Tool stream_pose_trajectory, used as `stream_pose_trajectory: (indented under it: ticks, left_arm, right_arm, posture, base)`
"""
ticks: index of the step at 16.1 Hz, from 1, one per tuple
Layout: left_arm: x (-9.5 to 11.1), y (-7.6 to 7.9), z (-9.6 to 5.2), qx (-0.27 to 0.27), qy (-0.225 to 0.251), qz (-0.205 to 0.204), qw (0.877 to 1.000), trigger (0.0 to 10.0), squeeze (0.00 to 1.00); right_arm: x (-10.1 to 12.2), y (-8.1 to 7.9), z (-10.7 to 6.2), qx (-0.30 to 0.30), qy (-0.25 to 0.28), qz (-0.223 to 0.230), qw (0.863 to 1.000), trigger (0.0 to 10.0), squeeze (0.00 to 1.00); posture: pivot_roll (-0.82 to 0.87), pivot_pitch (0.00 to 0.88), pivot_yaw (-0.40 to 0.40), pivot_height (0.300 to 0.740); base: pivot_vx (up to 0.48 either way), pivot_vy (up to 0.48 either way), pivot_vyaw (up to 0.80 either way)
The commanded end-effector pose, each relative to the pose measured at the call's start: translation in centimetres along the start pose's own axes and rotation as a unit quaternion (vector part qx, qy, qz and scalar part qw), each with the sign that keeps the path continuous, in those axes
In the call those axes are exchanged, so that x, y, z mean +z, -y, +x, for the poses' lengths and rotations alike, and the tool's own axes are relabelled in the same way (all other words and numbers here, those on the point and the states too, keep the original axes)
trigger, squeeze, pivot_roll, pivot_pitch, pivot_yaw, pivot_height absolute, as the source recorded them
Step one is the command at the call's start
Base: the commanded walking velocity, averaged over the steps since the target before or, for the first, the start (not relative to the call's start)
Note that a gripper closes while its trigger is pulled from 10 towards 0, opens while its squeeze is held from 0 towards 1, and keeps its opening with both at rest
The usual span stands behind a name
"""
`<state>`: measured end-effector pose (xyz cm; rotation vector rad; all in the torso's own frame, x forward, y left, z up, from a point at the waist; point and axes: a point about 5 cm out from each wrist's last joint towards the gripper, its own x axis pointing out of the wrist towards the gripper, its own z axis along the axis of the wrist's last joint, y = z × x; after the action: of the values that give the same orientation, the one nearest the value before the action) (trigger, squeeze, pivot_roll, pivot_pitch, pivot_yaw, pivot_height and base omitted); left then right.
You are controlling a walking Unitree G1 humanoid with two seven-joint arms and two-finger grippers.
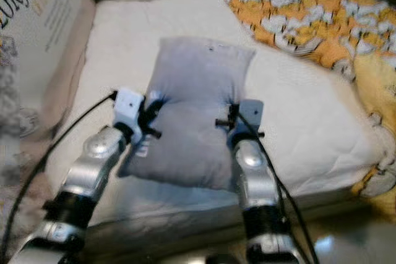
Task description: Clean up the room
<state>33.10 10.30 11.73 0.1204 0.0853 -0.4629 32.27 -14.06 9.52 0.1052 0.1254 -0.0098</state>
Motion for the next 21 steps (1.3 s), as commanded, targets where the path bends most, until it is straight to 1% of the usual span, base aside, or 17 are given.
stream_pose_trajectory:
  ticks: [1,2,3,5,7,10,13,15,19,20,21]
  left_arm:
    - [0.49,-1.01,-0.29,0.02,0.009,0.012,1.0,10.0,0.0]
    - [0.48,-1.01,-0.3,0.023,0.009,0.013,1.0,10.0,0.0]
    - [0.56,-1.07,-0.35,0.031,0.013,0.022,0.999,10.0,0.0]
    - [0.62,-1.0,-0.38,0.028,0.016,0.019,0.999,10.0,0.0]
    - [0.86,-1.09,-0.38,0.04,0.025,0.019,0.999,10.0,0.0]
    - [1.24,-1.25,-0.22,0.043,0.033,0.025,0.998,10.0,0.0]
    - [1.38,-1.21,-0.15,0.048,0.039,0.022,0.998,10.0,0.0]
    - [1.41,-1.17,-0.1,0.048,0.04,0.021,0.998,10.0,0.0]
    - [1.36,-1.05,-0.05,0.042,0.039,0.015,0.998,10.0,0.0]
    - [1.34,-1.05,-0.06,0.042,0.039,0.014,0.998,10.0,0.0]
    - [1.35,-1.02,-0.07,0.04,0.039,0.015,0.998,10.0,0.0]
  right_arm:
    - [0.5,-0.05,0.18,0.007,-0.002,0.01,1.0,10.0,0.0]
    - [0.45,-0.09,0.14,0.013,-0.003,0.017,1.0,10.0,0.0]
    - [0.41,-0.09,0.1,0.016,-0.002,0.019,1.0,10.0,0.0]
    - [0.17,0.0,0.17,0.014,-0.007,0.017,1.0,10.0,0.0]
    - [0.09,-0.04,0.26,0.029,-0.014,0.021,0.999,10.0,0.0]
    - [0.18,0.25,0.44,0.028,-0.018,0.015,0.999,10.0,0.0]
    - [0.14,0.21,0.48,0.039,-0.022,0.015,0.999,10.0,0.0]
    - [0.1,0.34,0.48,0.037,-0.024,0.013,0.999,10.0,0.0]
    - [0.06,0.61,0.53,0.031,-0.025,0.005,0.999,10.0,0.0]
    - [0.12,0.51,0.52,0.04,-0.023,-0.025,0.999,10.0,0.0]
    - [0.13,0.48,0.56,0.041,-0.022,-0.047,0.998,10.0,0.0]
  posture:
    - [0.01,0.0,0.033,0.74]
    - [0.01,0.0,0.031,0.74]
    - [0.01,0.0,0.031,0.74]
    - [0.01,0.0,0.028,0.74]
    - [0.01,0.0,0.021,0.74]
    - [0.02,0.0,0.016,0.74]
    - [0.02,0.0,0.015,0.74]
    - [0.02,0.0,0.015,0.74]
    - [0.01,0.0,0.018,0.74]
    - [0.01,0.0,0.019,0.74]
    - [0.01,0.0,0.019,0.74]
  base:
    - [0.0,0.48,0.0]
    - [0.0,0.45,0.0]
    - [0.0,0.0,0.0]
    - [0.0,0.0,0.0]
    - [0.0,0.0,0.0]
    - [0.0,0.0,0.0]
    - [0.0,0.0,0.0]
    - [0.0,0.0,0.0]
    - [0.27,0.0,0.0]
    - [0.3,0.0,0.0]
    - [0.311,0.0,0.8]
